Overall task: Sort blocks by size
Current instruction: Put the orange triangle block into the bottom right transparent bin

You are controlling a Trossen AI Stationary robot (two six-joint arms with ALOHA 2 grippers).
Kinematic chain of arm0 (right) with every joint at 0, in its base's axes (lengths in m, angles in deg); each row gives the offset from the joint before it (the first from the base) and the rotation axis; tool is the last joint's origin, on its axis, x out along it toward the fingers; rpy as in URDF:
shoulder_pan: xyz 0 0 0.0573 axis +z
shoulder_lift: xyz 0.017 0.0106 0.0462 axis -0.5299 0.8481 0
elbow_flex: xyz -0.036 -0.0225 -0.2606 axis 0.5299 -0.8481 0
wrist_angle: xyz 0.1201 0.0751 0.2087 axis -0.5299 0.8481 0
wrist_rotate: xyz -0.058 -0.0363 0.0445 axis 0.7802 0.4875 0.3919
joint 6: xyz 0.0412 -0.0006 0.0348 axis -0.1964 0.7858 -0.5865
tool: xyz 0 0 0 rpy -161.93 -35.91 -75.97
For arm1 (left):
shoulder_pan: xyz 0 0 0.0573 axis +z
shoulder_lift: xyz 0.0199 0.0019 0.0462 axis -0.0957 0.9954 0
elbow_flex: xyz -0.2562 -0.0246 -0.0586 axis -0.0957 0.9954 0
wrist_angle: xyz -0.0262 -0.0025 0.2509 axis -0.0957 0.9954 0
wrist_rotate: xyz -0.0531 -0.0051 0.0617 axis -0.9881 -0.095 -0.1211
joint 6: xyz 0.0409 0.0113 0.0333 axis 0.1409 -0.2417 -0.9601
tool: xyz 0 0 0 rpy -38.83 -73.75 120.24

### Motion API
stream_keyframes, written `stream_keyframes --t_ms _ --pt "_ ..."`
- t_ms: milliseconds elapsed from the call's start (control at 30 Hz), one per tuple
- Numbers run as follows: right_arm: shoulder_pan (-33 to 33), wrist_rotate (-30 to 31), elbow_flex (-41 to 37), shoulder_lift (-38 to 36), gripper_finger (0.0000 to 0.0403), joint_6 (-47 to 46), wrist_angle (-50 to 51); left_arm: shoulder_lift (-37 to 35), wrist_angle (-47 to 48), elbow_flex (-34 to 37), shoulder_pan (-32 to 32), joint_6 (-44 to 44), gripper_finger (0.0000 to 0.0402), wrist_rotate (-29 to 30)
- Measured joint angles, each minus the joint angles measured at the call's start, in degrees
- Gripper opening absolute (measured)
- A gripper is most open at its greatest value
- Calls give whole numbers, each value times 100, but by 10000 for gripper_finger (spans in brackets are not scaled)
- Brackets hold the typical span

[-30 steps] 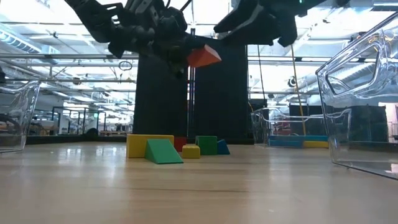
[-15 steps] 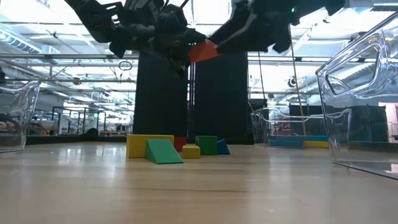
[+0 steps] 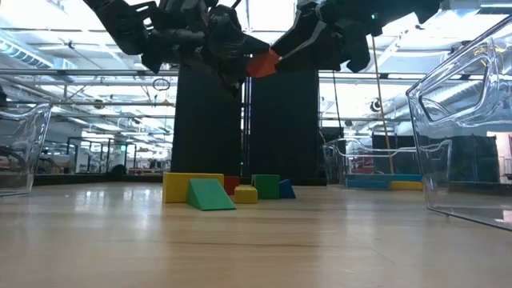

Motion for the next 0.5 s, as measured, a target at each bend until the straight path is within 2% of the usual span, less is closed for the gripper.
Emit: stream_keyframes --t_ms 267,500 --pt "-51 -4 4 174 290 66 -89 4 43 -1 -15 157 138 97" --pt "-64 17 4 246 230 157 -213 7 155 -15 -41 222 138 115"
